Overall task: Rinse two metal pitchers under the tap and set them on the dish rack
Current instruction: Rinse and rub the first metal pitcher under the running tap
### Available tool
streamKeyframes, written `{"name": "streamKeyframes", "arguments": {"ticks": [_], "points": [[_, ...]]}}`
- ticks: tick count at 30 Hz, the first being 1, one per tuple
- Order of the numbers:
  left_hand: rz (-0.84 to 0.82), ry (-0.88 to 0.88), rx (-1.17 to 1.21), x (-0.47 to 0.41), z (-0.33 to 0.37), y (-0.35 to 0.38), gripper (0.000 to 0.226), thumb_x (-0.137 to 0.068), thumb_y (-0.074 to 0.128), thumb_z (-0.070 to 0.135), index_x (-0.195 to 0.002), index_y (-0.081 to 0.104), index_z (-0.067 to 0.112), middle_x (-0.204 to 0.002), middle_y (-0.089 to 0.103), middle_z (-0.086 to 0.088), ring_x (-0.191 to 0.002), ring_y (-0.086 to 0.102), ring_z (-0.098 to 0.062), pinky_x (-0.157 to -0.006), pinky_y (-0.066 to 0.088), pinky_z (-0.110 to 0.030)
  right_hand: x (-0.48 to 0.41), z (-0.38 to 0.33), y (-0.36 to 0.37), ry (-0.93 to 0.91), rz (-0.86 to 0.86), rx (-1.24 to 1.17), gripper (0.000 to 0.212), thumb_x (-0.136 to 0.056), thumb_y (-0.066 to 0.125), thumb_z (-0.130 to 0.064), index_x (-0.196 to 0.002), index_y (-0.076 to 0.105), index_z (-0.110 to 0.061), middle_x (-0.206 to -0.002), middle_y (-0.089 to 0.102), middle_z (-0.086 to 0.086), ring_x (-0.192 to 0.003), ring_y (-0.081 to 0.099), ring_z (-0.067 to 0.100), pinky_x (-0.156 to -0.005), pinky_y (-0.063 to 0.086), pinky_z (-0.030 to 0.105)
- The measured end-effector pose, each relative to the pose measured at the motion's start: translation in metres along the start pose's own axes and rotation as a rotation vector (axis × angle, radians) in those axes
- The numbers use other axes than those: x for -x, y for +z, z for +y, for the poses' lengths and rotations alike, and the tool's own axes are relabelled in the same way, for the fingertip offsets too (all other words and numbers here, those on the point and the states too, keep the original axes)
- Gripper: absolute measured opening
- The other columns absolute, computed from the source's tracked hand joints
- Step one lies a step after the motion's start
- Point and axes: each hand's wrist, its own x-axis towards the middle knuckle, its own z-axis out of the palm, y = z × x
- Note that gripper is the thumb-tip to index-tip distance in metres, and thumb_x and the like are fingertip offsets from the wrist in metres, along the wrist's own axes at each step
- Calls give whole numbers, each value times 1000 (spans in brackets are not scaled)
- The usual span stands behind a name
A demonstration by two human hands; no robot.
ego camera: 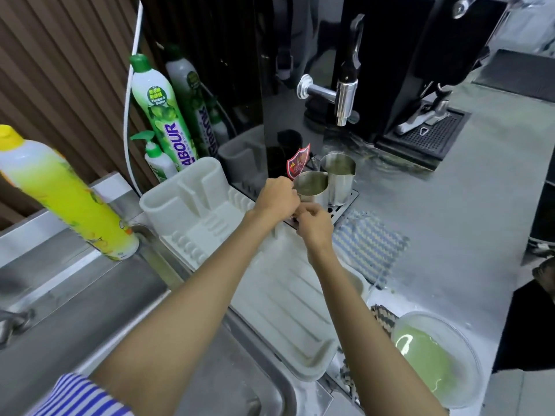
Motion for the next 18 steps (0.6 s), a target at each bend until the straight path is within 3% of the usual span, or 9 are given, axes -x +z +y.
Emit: {"name": "streamKeyframes", "arguments": {"ticks": [2, 5, 7, 10, 12, 14, 16, 18], "points": [[-63, -83, 123, 5, 1, -6, 19, -86, 48, 4, -73, 60, -3, -76, 58, -13, -82, 55, -28, -71, 43, -27, 2, 0, -3, 7, 22, -68, 25, -87, 56, -21, -107, 57, -6, -96, 57, 0, -89, 55, 16, -80, 48, 32], [-193, -254, 545, 11, 6, -11, 8, -82, 58, -1, -85, 64, -3, -93, 66, -16, -89, 64, -27, -89, 52, -35, 0, -1, -9, -12, 65, -54, 31, -88, 60, -23, -112, 52, -5, -87, 53, -4, -88, 51, 14, -81, 45, 30], [-259, -328, 757, 16, 10, -12, 9, -83, 55, -5, -80, 60, 1, -87, 62, -15, -83, 61, -24, -89, 50, -34, -5, -1, -13, -11, 83, 2, 32, -88, 60, -24, -112, 52, -5, -80, 51, -6, -89, 52, 17, -85, 46, 33], [-200, -369, 670, 14, 7, -7, 16, -87, 54, 3, -98, 64, -3, -91, 65, -14, -88, 63, -24, -89, 51, -34, -10, 1, -18, -46, 83, 110, 27, -88, 58, -21, -106, 58, -1, -86, 63, 4, -88, 57, 19, -76, 42, 28], [-80, -381, 570, 11, 4, -5, 12, -83, 56, 5, -85, 67, 2, -84, 67, -12, -85, 63, -24, -84, 51, -33, -13, -2, -21, -81, 105, 182, 25, -89, 55, -19, -103, 62, 1, -93, 68, 13, -88, 60, 22, -76, 42, 26], [-62, -379, 584, 10, 0, -4, 18, -84, 54, 6, -68, 60, 13, -78, 62, -9, -84, 58, -23, -80, 48, -31, -15, -6, -25, -89, 117, 249, 25, -90, 53, -19, -100, 65, 1, -89, 68, 14, -86, 60, 26, -77, 47, 30], [-116, -376, 677, 15, 0, -4, 11, -87, 53, 7, -86, 63, 13, -91, 58, -10, -88, 52, -21, -79, 44, -29, -16, -10, -29, -93, 115, 323, 27, -91, 51, -16, -93, 66, 6, -76, 62, 13, -75, 54, 25, -63, 42, 29], [-159, -367, 734, 19, -2, -4, 37, -91, 52, 11, -128, 52, 10, -106, 57, -7, -93, 50, -14, -84, 39, -25, -18, -14, -33, -85, 101, 370, 27, -89, 51, -11, -91, 65, 12, -73, 58, 17, -69, 50, 27, -54, 39, 31]]}}
